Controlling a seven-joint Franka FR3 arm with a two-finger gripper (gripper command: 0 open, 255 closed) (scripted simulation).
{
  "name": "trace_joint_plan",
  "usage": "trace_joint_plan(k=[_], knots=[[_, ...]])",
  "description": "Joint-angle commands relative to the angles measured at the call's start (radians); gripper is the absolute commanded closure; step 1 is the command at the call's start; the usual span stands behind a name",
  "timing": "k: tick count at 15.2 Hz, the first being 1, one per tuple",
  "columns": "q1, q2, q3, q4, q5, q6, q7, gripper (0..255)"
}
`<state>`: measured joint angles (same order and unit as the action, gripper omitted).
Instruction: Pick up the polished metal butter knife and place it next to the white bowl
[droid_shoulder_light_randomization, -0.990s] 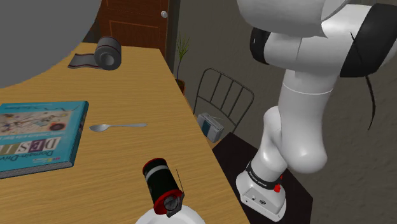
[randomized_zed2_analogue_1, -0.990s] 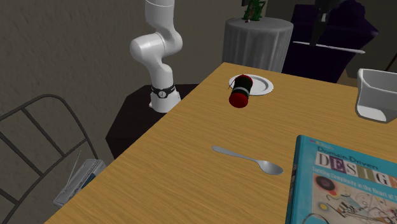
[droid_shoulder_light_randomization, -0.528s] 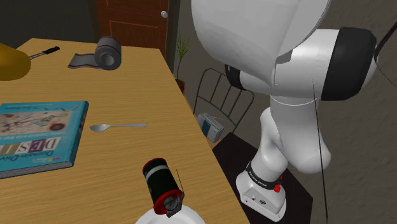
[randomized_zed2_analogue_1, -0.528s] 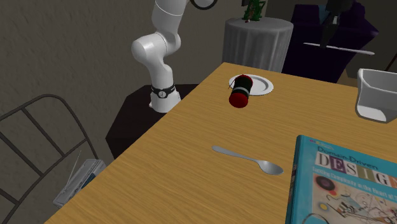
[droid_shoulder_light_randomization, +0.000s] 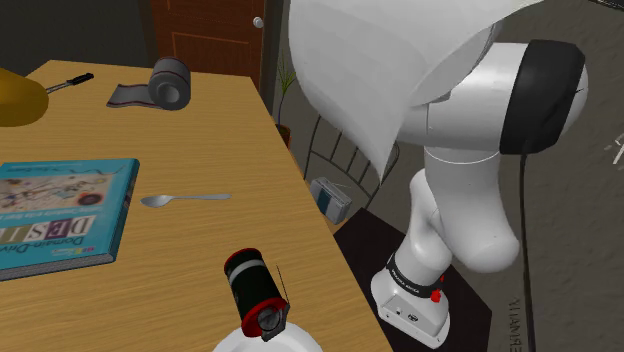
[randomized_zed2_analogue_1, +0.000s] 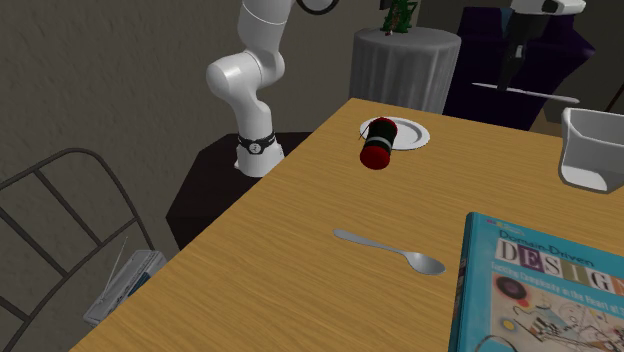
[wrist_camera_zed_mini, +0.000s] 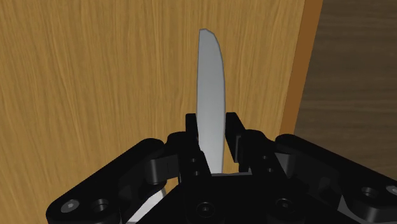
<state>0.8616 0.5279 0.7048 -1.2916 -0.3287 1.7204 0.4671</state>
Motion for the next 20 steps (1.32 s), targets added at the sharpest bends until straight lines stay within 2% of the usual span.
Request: trace_joint_plan(k=[1, 20], knots=[[-0.007, -0.001, 0.0, -0.032, -0.001, 0.03, 0.003, 255], [-0.027, 0.045, -0.026, -0.227, -0.041, 0.257, 0.036, 255]])
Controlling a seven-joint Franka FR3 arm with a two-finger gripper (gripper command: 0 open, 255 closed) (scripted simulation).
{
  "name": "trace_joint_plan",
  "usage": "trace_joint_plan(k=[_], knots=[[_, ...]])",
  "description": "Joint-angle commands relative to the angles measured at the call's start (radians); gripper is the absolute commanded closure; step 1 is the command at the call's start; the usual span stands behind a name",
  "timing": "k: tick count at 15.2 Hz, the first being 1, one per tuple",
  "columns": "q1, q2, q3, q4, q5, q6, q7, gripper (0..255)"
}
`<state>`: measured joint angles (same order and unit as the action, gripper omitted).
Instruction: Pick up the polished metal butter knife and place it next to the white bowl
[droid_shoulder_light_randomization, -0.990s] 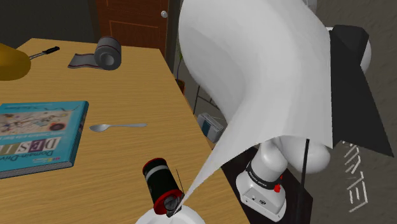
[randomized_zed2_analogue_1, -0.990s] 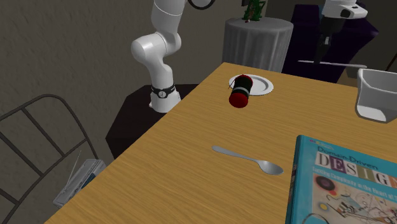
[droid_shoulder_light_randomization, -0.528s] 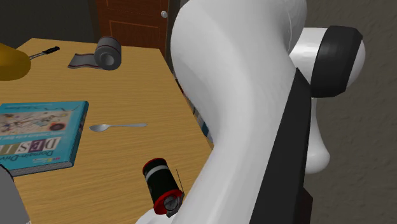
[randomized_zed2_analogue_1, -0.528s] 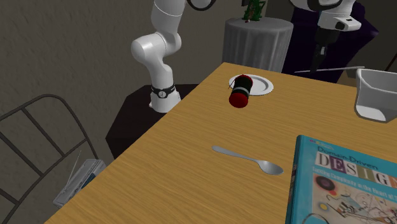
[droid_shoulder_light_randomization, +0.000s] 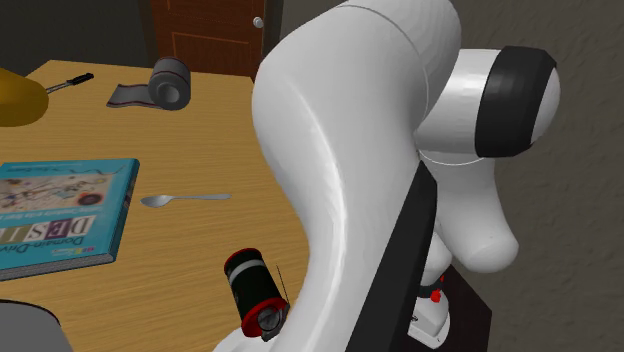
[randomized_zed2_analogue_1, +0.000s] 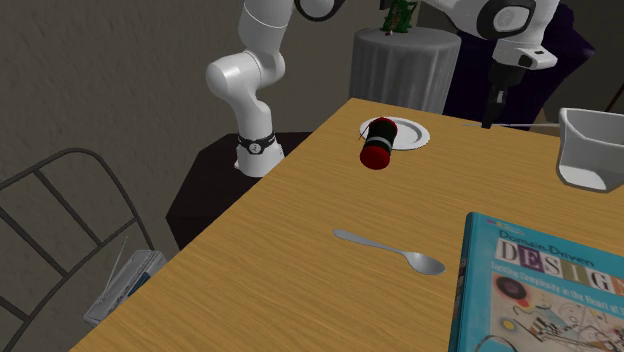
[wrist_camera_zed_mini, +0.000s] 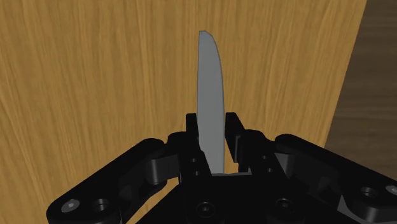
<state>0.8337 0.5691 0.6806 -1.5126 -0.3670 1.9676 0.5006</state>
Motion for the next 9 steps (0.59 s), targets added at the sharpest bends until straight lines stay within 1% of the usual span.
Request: trace_joint_plan(k=[1, 6, 9], knots=[[0.001, 0.008, -0.004, -0.013, -0.006, 0.02, 0.005, 255], [0.006, 0.037, -0.018, -0.048, -0.027, 0.078, 0.018, 255], [0.006, 0.037, -0.018, -0.048, -0.027, 0.078, 0.018, 255]])
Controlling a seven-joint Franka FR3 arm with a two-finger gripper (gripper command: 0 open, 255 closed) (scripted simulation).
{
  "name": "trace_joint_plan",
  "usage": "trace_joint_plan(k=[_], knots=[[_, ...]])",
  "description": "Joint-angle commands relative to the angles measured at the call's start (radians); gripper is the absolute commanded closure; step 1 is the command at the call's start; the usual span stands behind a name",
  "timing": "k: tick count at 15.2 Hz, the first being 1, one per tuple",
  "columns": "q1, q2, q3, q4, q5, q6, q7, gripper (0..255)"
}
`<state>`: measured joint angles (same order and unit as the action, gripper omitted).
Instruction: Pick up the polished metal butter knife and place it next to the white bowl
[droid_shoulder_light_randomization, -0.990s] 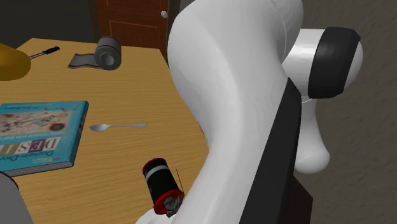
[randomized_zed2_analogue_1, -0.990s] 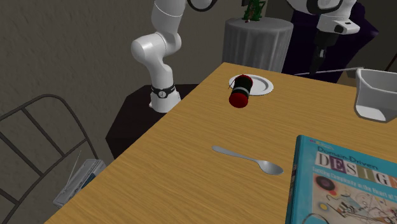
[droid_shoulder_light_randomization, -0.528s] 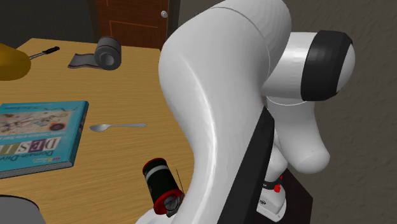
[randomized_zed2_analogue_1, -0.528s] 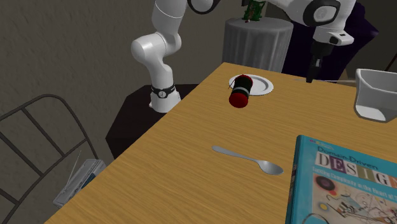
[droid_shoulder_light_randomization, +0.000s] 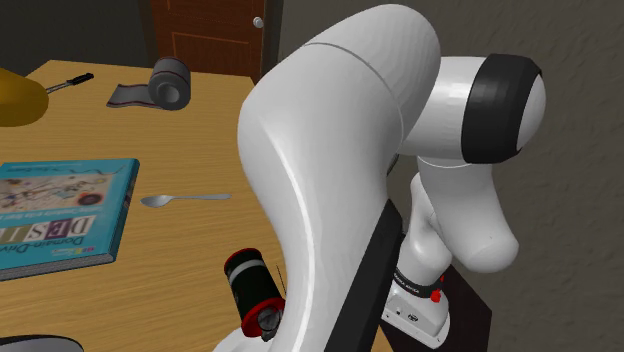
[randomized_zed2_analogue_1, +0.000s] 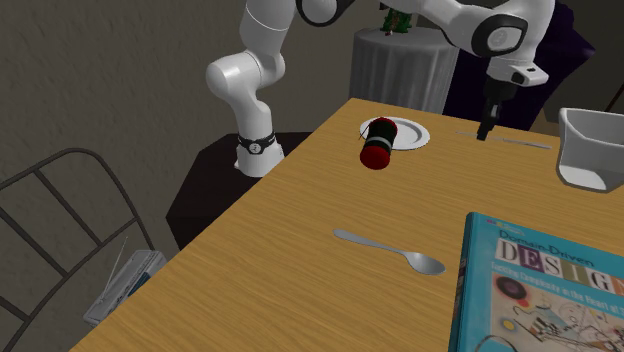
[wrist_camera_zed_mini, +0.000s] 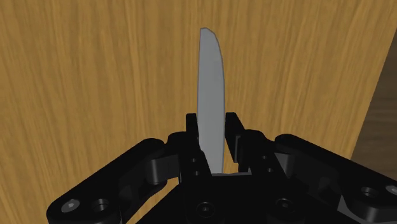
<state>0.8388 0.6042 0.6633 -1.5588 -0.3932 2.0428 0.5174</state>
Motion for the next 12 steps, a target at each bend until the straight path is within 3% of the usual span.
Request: trace_joint_plan(k=[1, 5, 6, 12], knots=[[0.001, 0.002, -0.001, -0.001, -0.001, 0.003, 0.001, 255], [0.001, 0.002, -0.001, -0.001, -0.001, 0.003, 0.001, 255], [0.001, 0.002, -0.001, -0.001, -0.001, 0.003, 0.001, 0], [-0.003, -0.013, 0.006, 0.012, 0.009, -0.022, -0.005, 0]])
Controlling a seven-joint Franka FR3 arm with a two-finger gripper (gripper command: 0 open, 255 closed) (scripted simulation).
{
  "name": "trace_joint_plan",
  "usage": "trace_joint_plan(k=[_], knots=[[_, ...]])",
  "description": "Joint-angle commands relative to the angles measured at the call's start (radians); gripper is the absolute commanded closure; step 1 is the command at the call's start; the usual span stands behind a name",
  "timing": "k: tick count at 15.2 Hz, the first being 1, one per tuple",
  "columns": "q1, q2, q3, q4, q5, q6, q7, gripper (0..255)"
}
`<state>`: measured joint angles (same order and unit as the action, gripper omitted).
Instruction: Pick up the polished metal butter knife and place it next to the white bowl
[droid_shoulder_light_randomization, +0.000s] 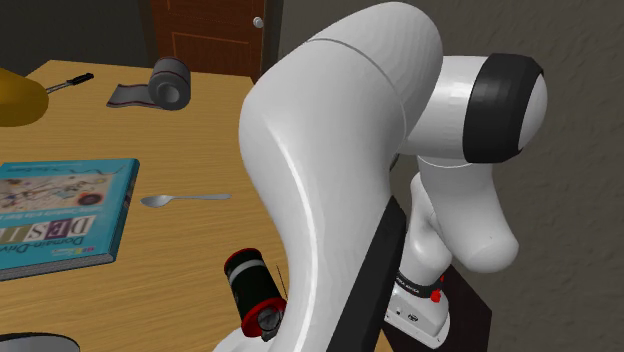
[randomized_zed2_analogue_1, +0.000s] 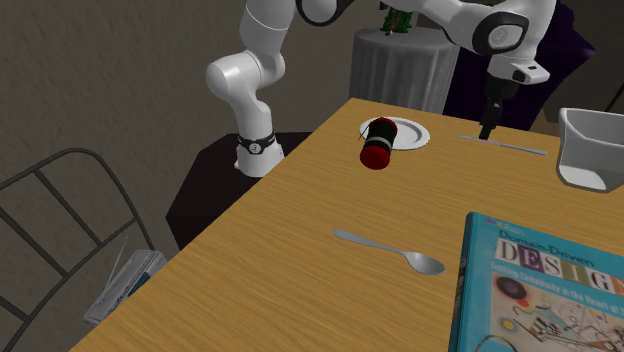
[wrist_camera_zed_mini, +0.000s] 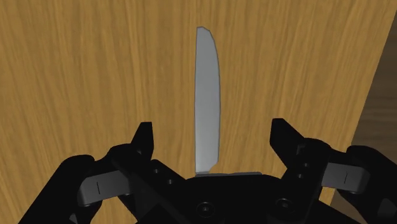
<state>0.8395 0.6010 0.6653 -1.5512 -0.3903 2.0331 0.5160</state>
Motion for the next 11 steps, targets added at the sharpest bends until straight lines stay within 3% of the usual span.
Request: trace_joint_plan(k=[1, 3, 11], knots=[[-0.006, -0.022, 0.01, 0.019, 0.015, -0.038, -0.01, 0], [-0.008, -0.043, 0.02, 0.049, 0.031, -0.085, -0.02, 0], [-0.008, -0.043, 0.02, 0.049, 0.031, -0.085, -0.02, 0]])
